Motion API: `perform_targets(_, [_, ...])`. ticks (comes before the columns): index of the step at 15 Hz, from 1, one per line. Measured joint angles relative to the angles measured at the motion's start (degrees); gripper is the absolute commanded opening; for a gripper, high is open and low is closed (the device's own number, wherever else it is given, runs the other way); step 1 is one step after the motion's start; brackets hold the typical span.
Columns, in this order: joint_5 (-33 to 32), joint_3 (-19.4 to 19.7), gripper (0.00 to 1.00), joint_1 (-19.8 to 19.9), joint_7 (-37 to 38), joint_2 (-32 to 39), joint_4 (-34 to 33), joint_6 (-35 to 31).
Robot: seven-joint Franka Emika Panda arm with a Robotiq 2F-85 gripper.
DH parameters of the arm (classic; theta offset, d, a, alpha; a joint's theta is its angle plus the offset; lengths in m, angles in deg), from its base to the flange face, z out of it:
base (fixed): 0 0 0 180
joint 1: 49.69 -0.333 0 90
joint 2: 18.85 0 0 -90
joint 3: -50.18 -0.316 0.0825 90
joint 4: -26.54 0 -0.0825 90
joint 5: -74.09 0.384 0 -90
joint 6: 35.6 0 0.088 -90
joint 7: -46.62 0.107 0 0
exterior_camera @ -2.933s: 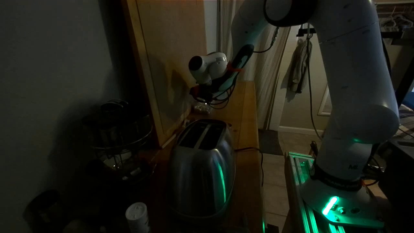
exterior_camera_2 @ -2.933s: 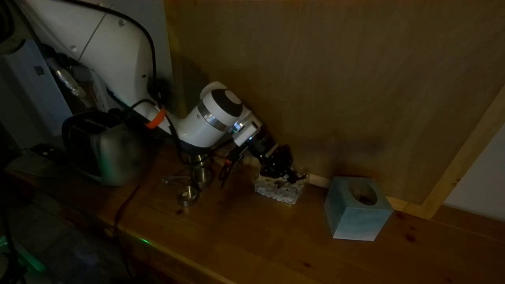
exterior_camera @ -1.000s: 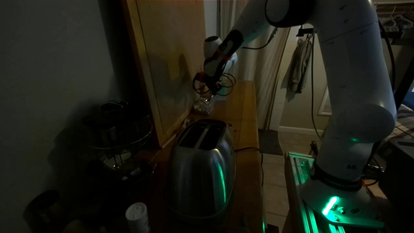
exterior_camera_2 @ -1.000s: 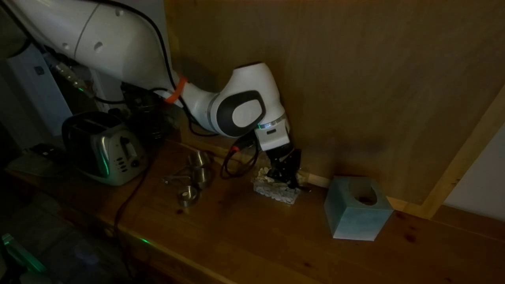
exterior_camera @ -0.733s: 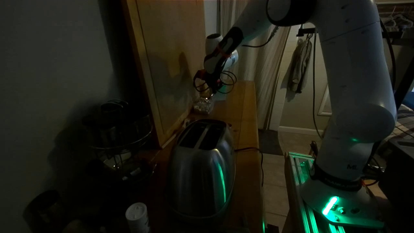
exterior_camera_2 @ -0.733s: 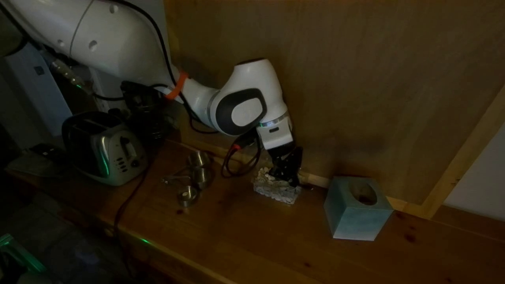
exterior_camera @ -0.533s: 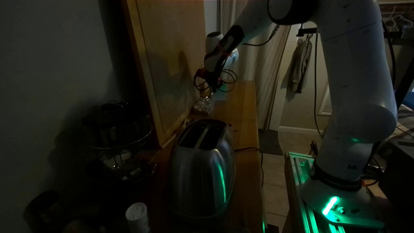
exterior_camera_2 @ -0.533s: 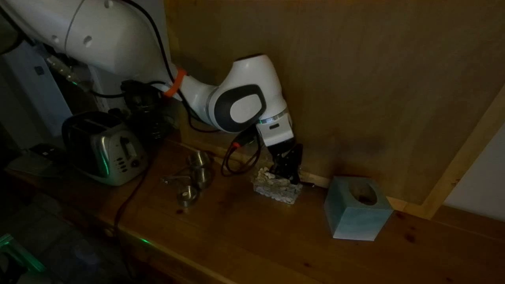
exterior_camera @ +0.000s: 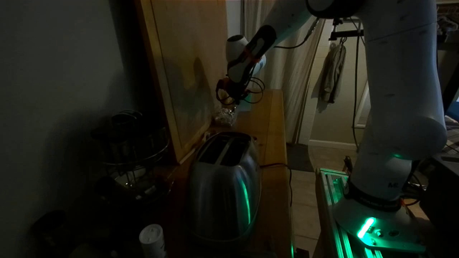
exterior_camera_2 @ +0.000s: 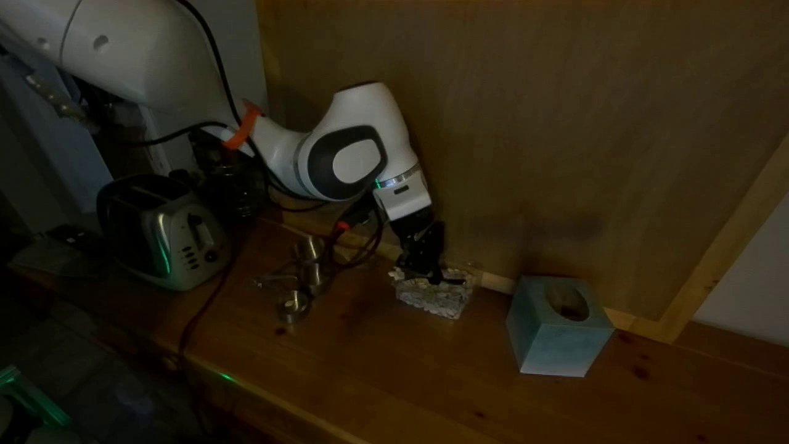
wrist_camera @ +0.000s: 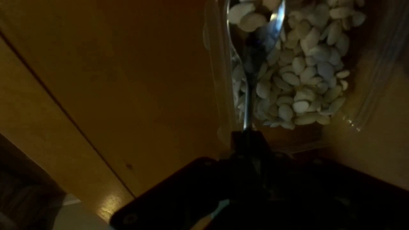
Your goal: Use the silver spoon to place contents from the clear container on the right into the medium measuring cup.
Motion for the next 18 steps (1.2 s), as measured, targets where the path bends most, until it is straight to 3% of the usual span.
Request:
perform_targets(6, [-4.19, 0.05, 0.02, -2.28, 0.06, -5.86, 7.41, -4.39])
perform_targets(18, [-6.97, -3.03, 0.02, -2.31, -1.33, -14.06, 19.2, -10.41])
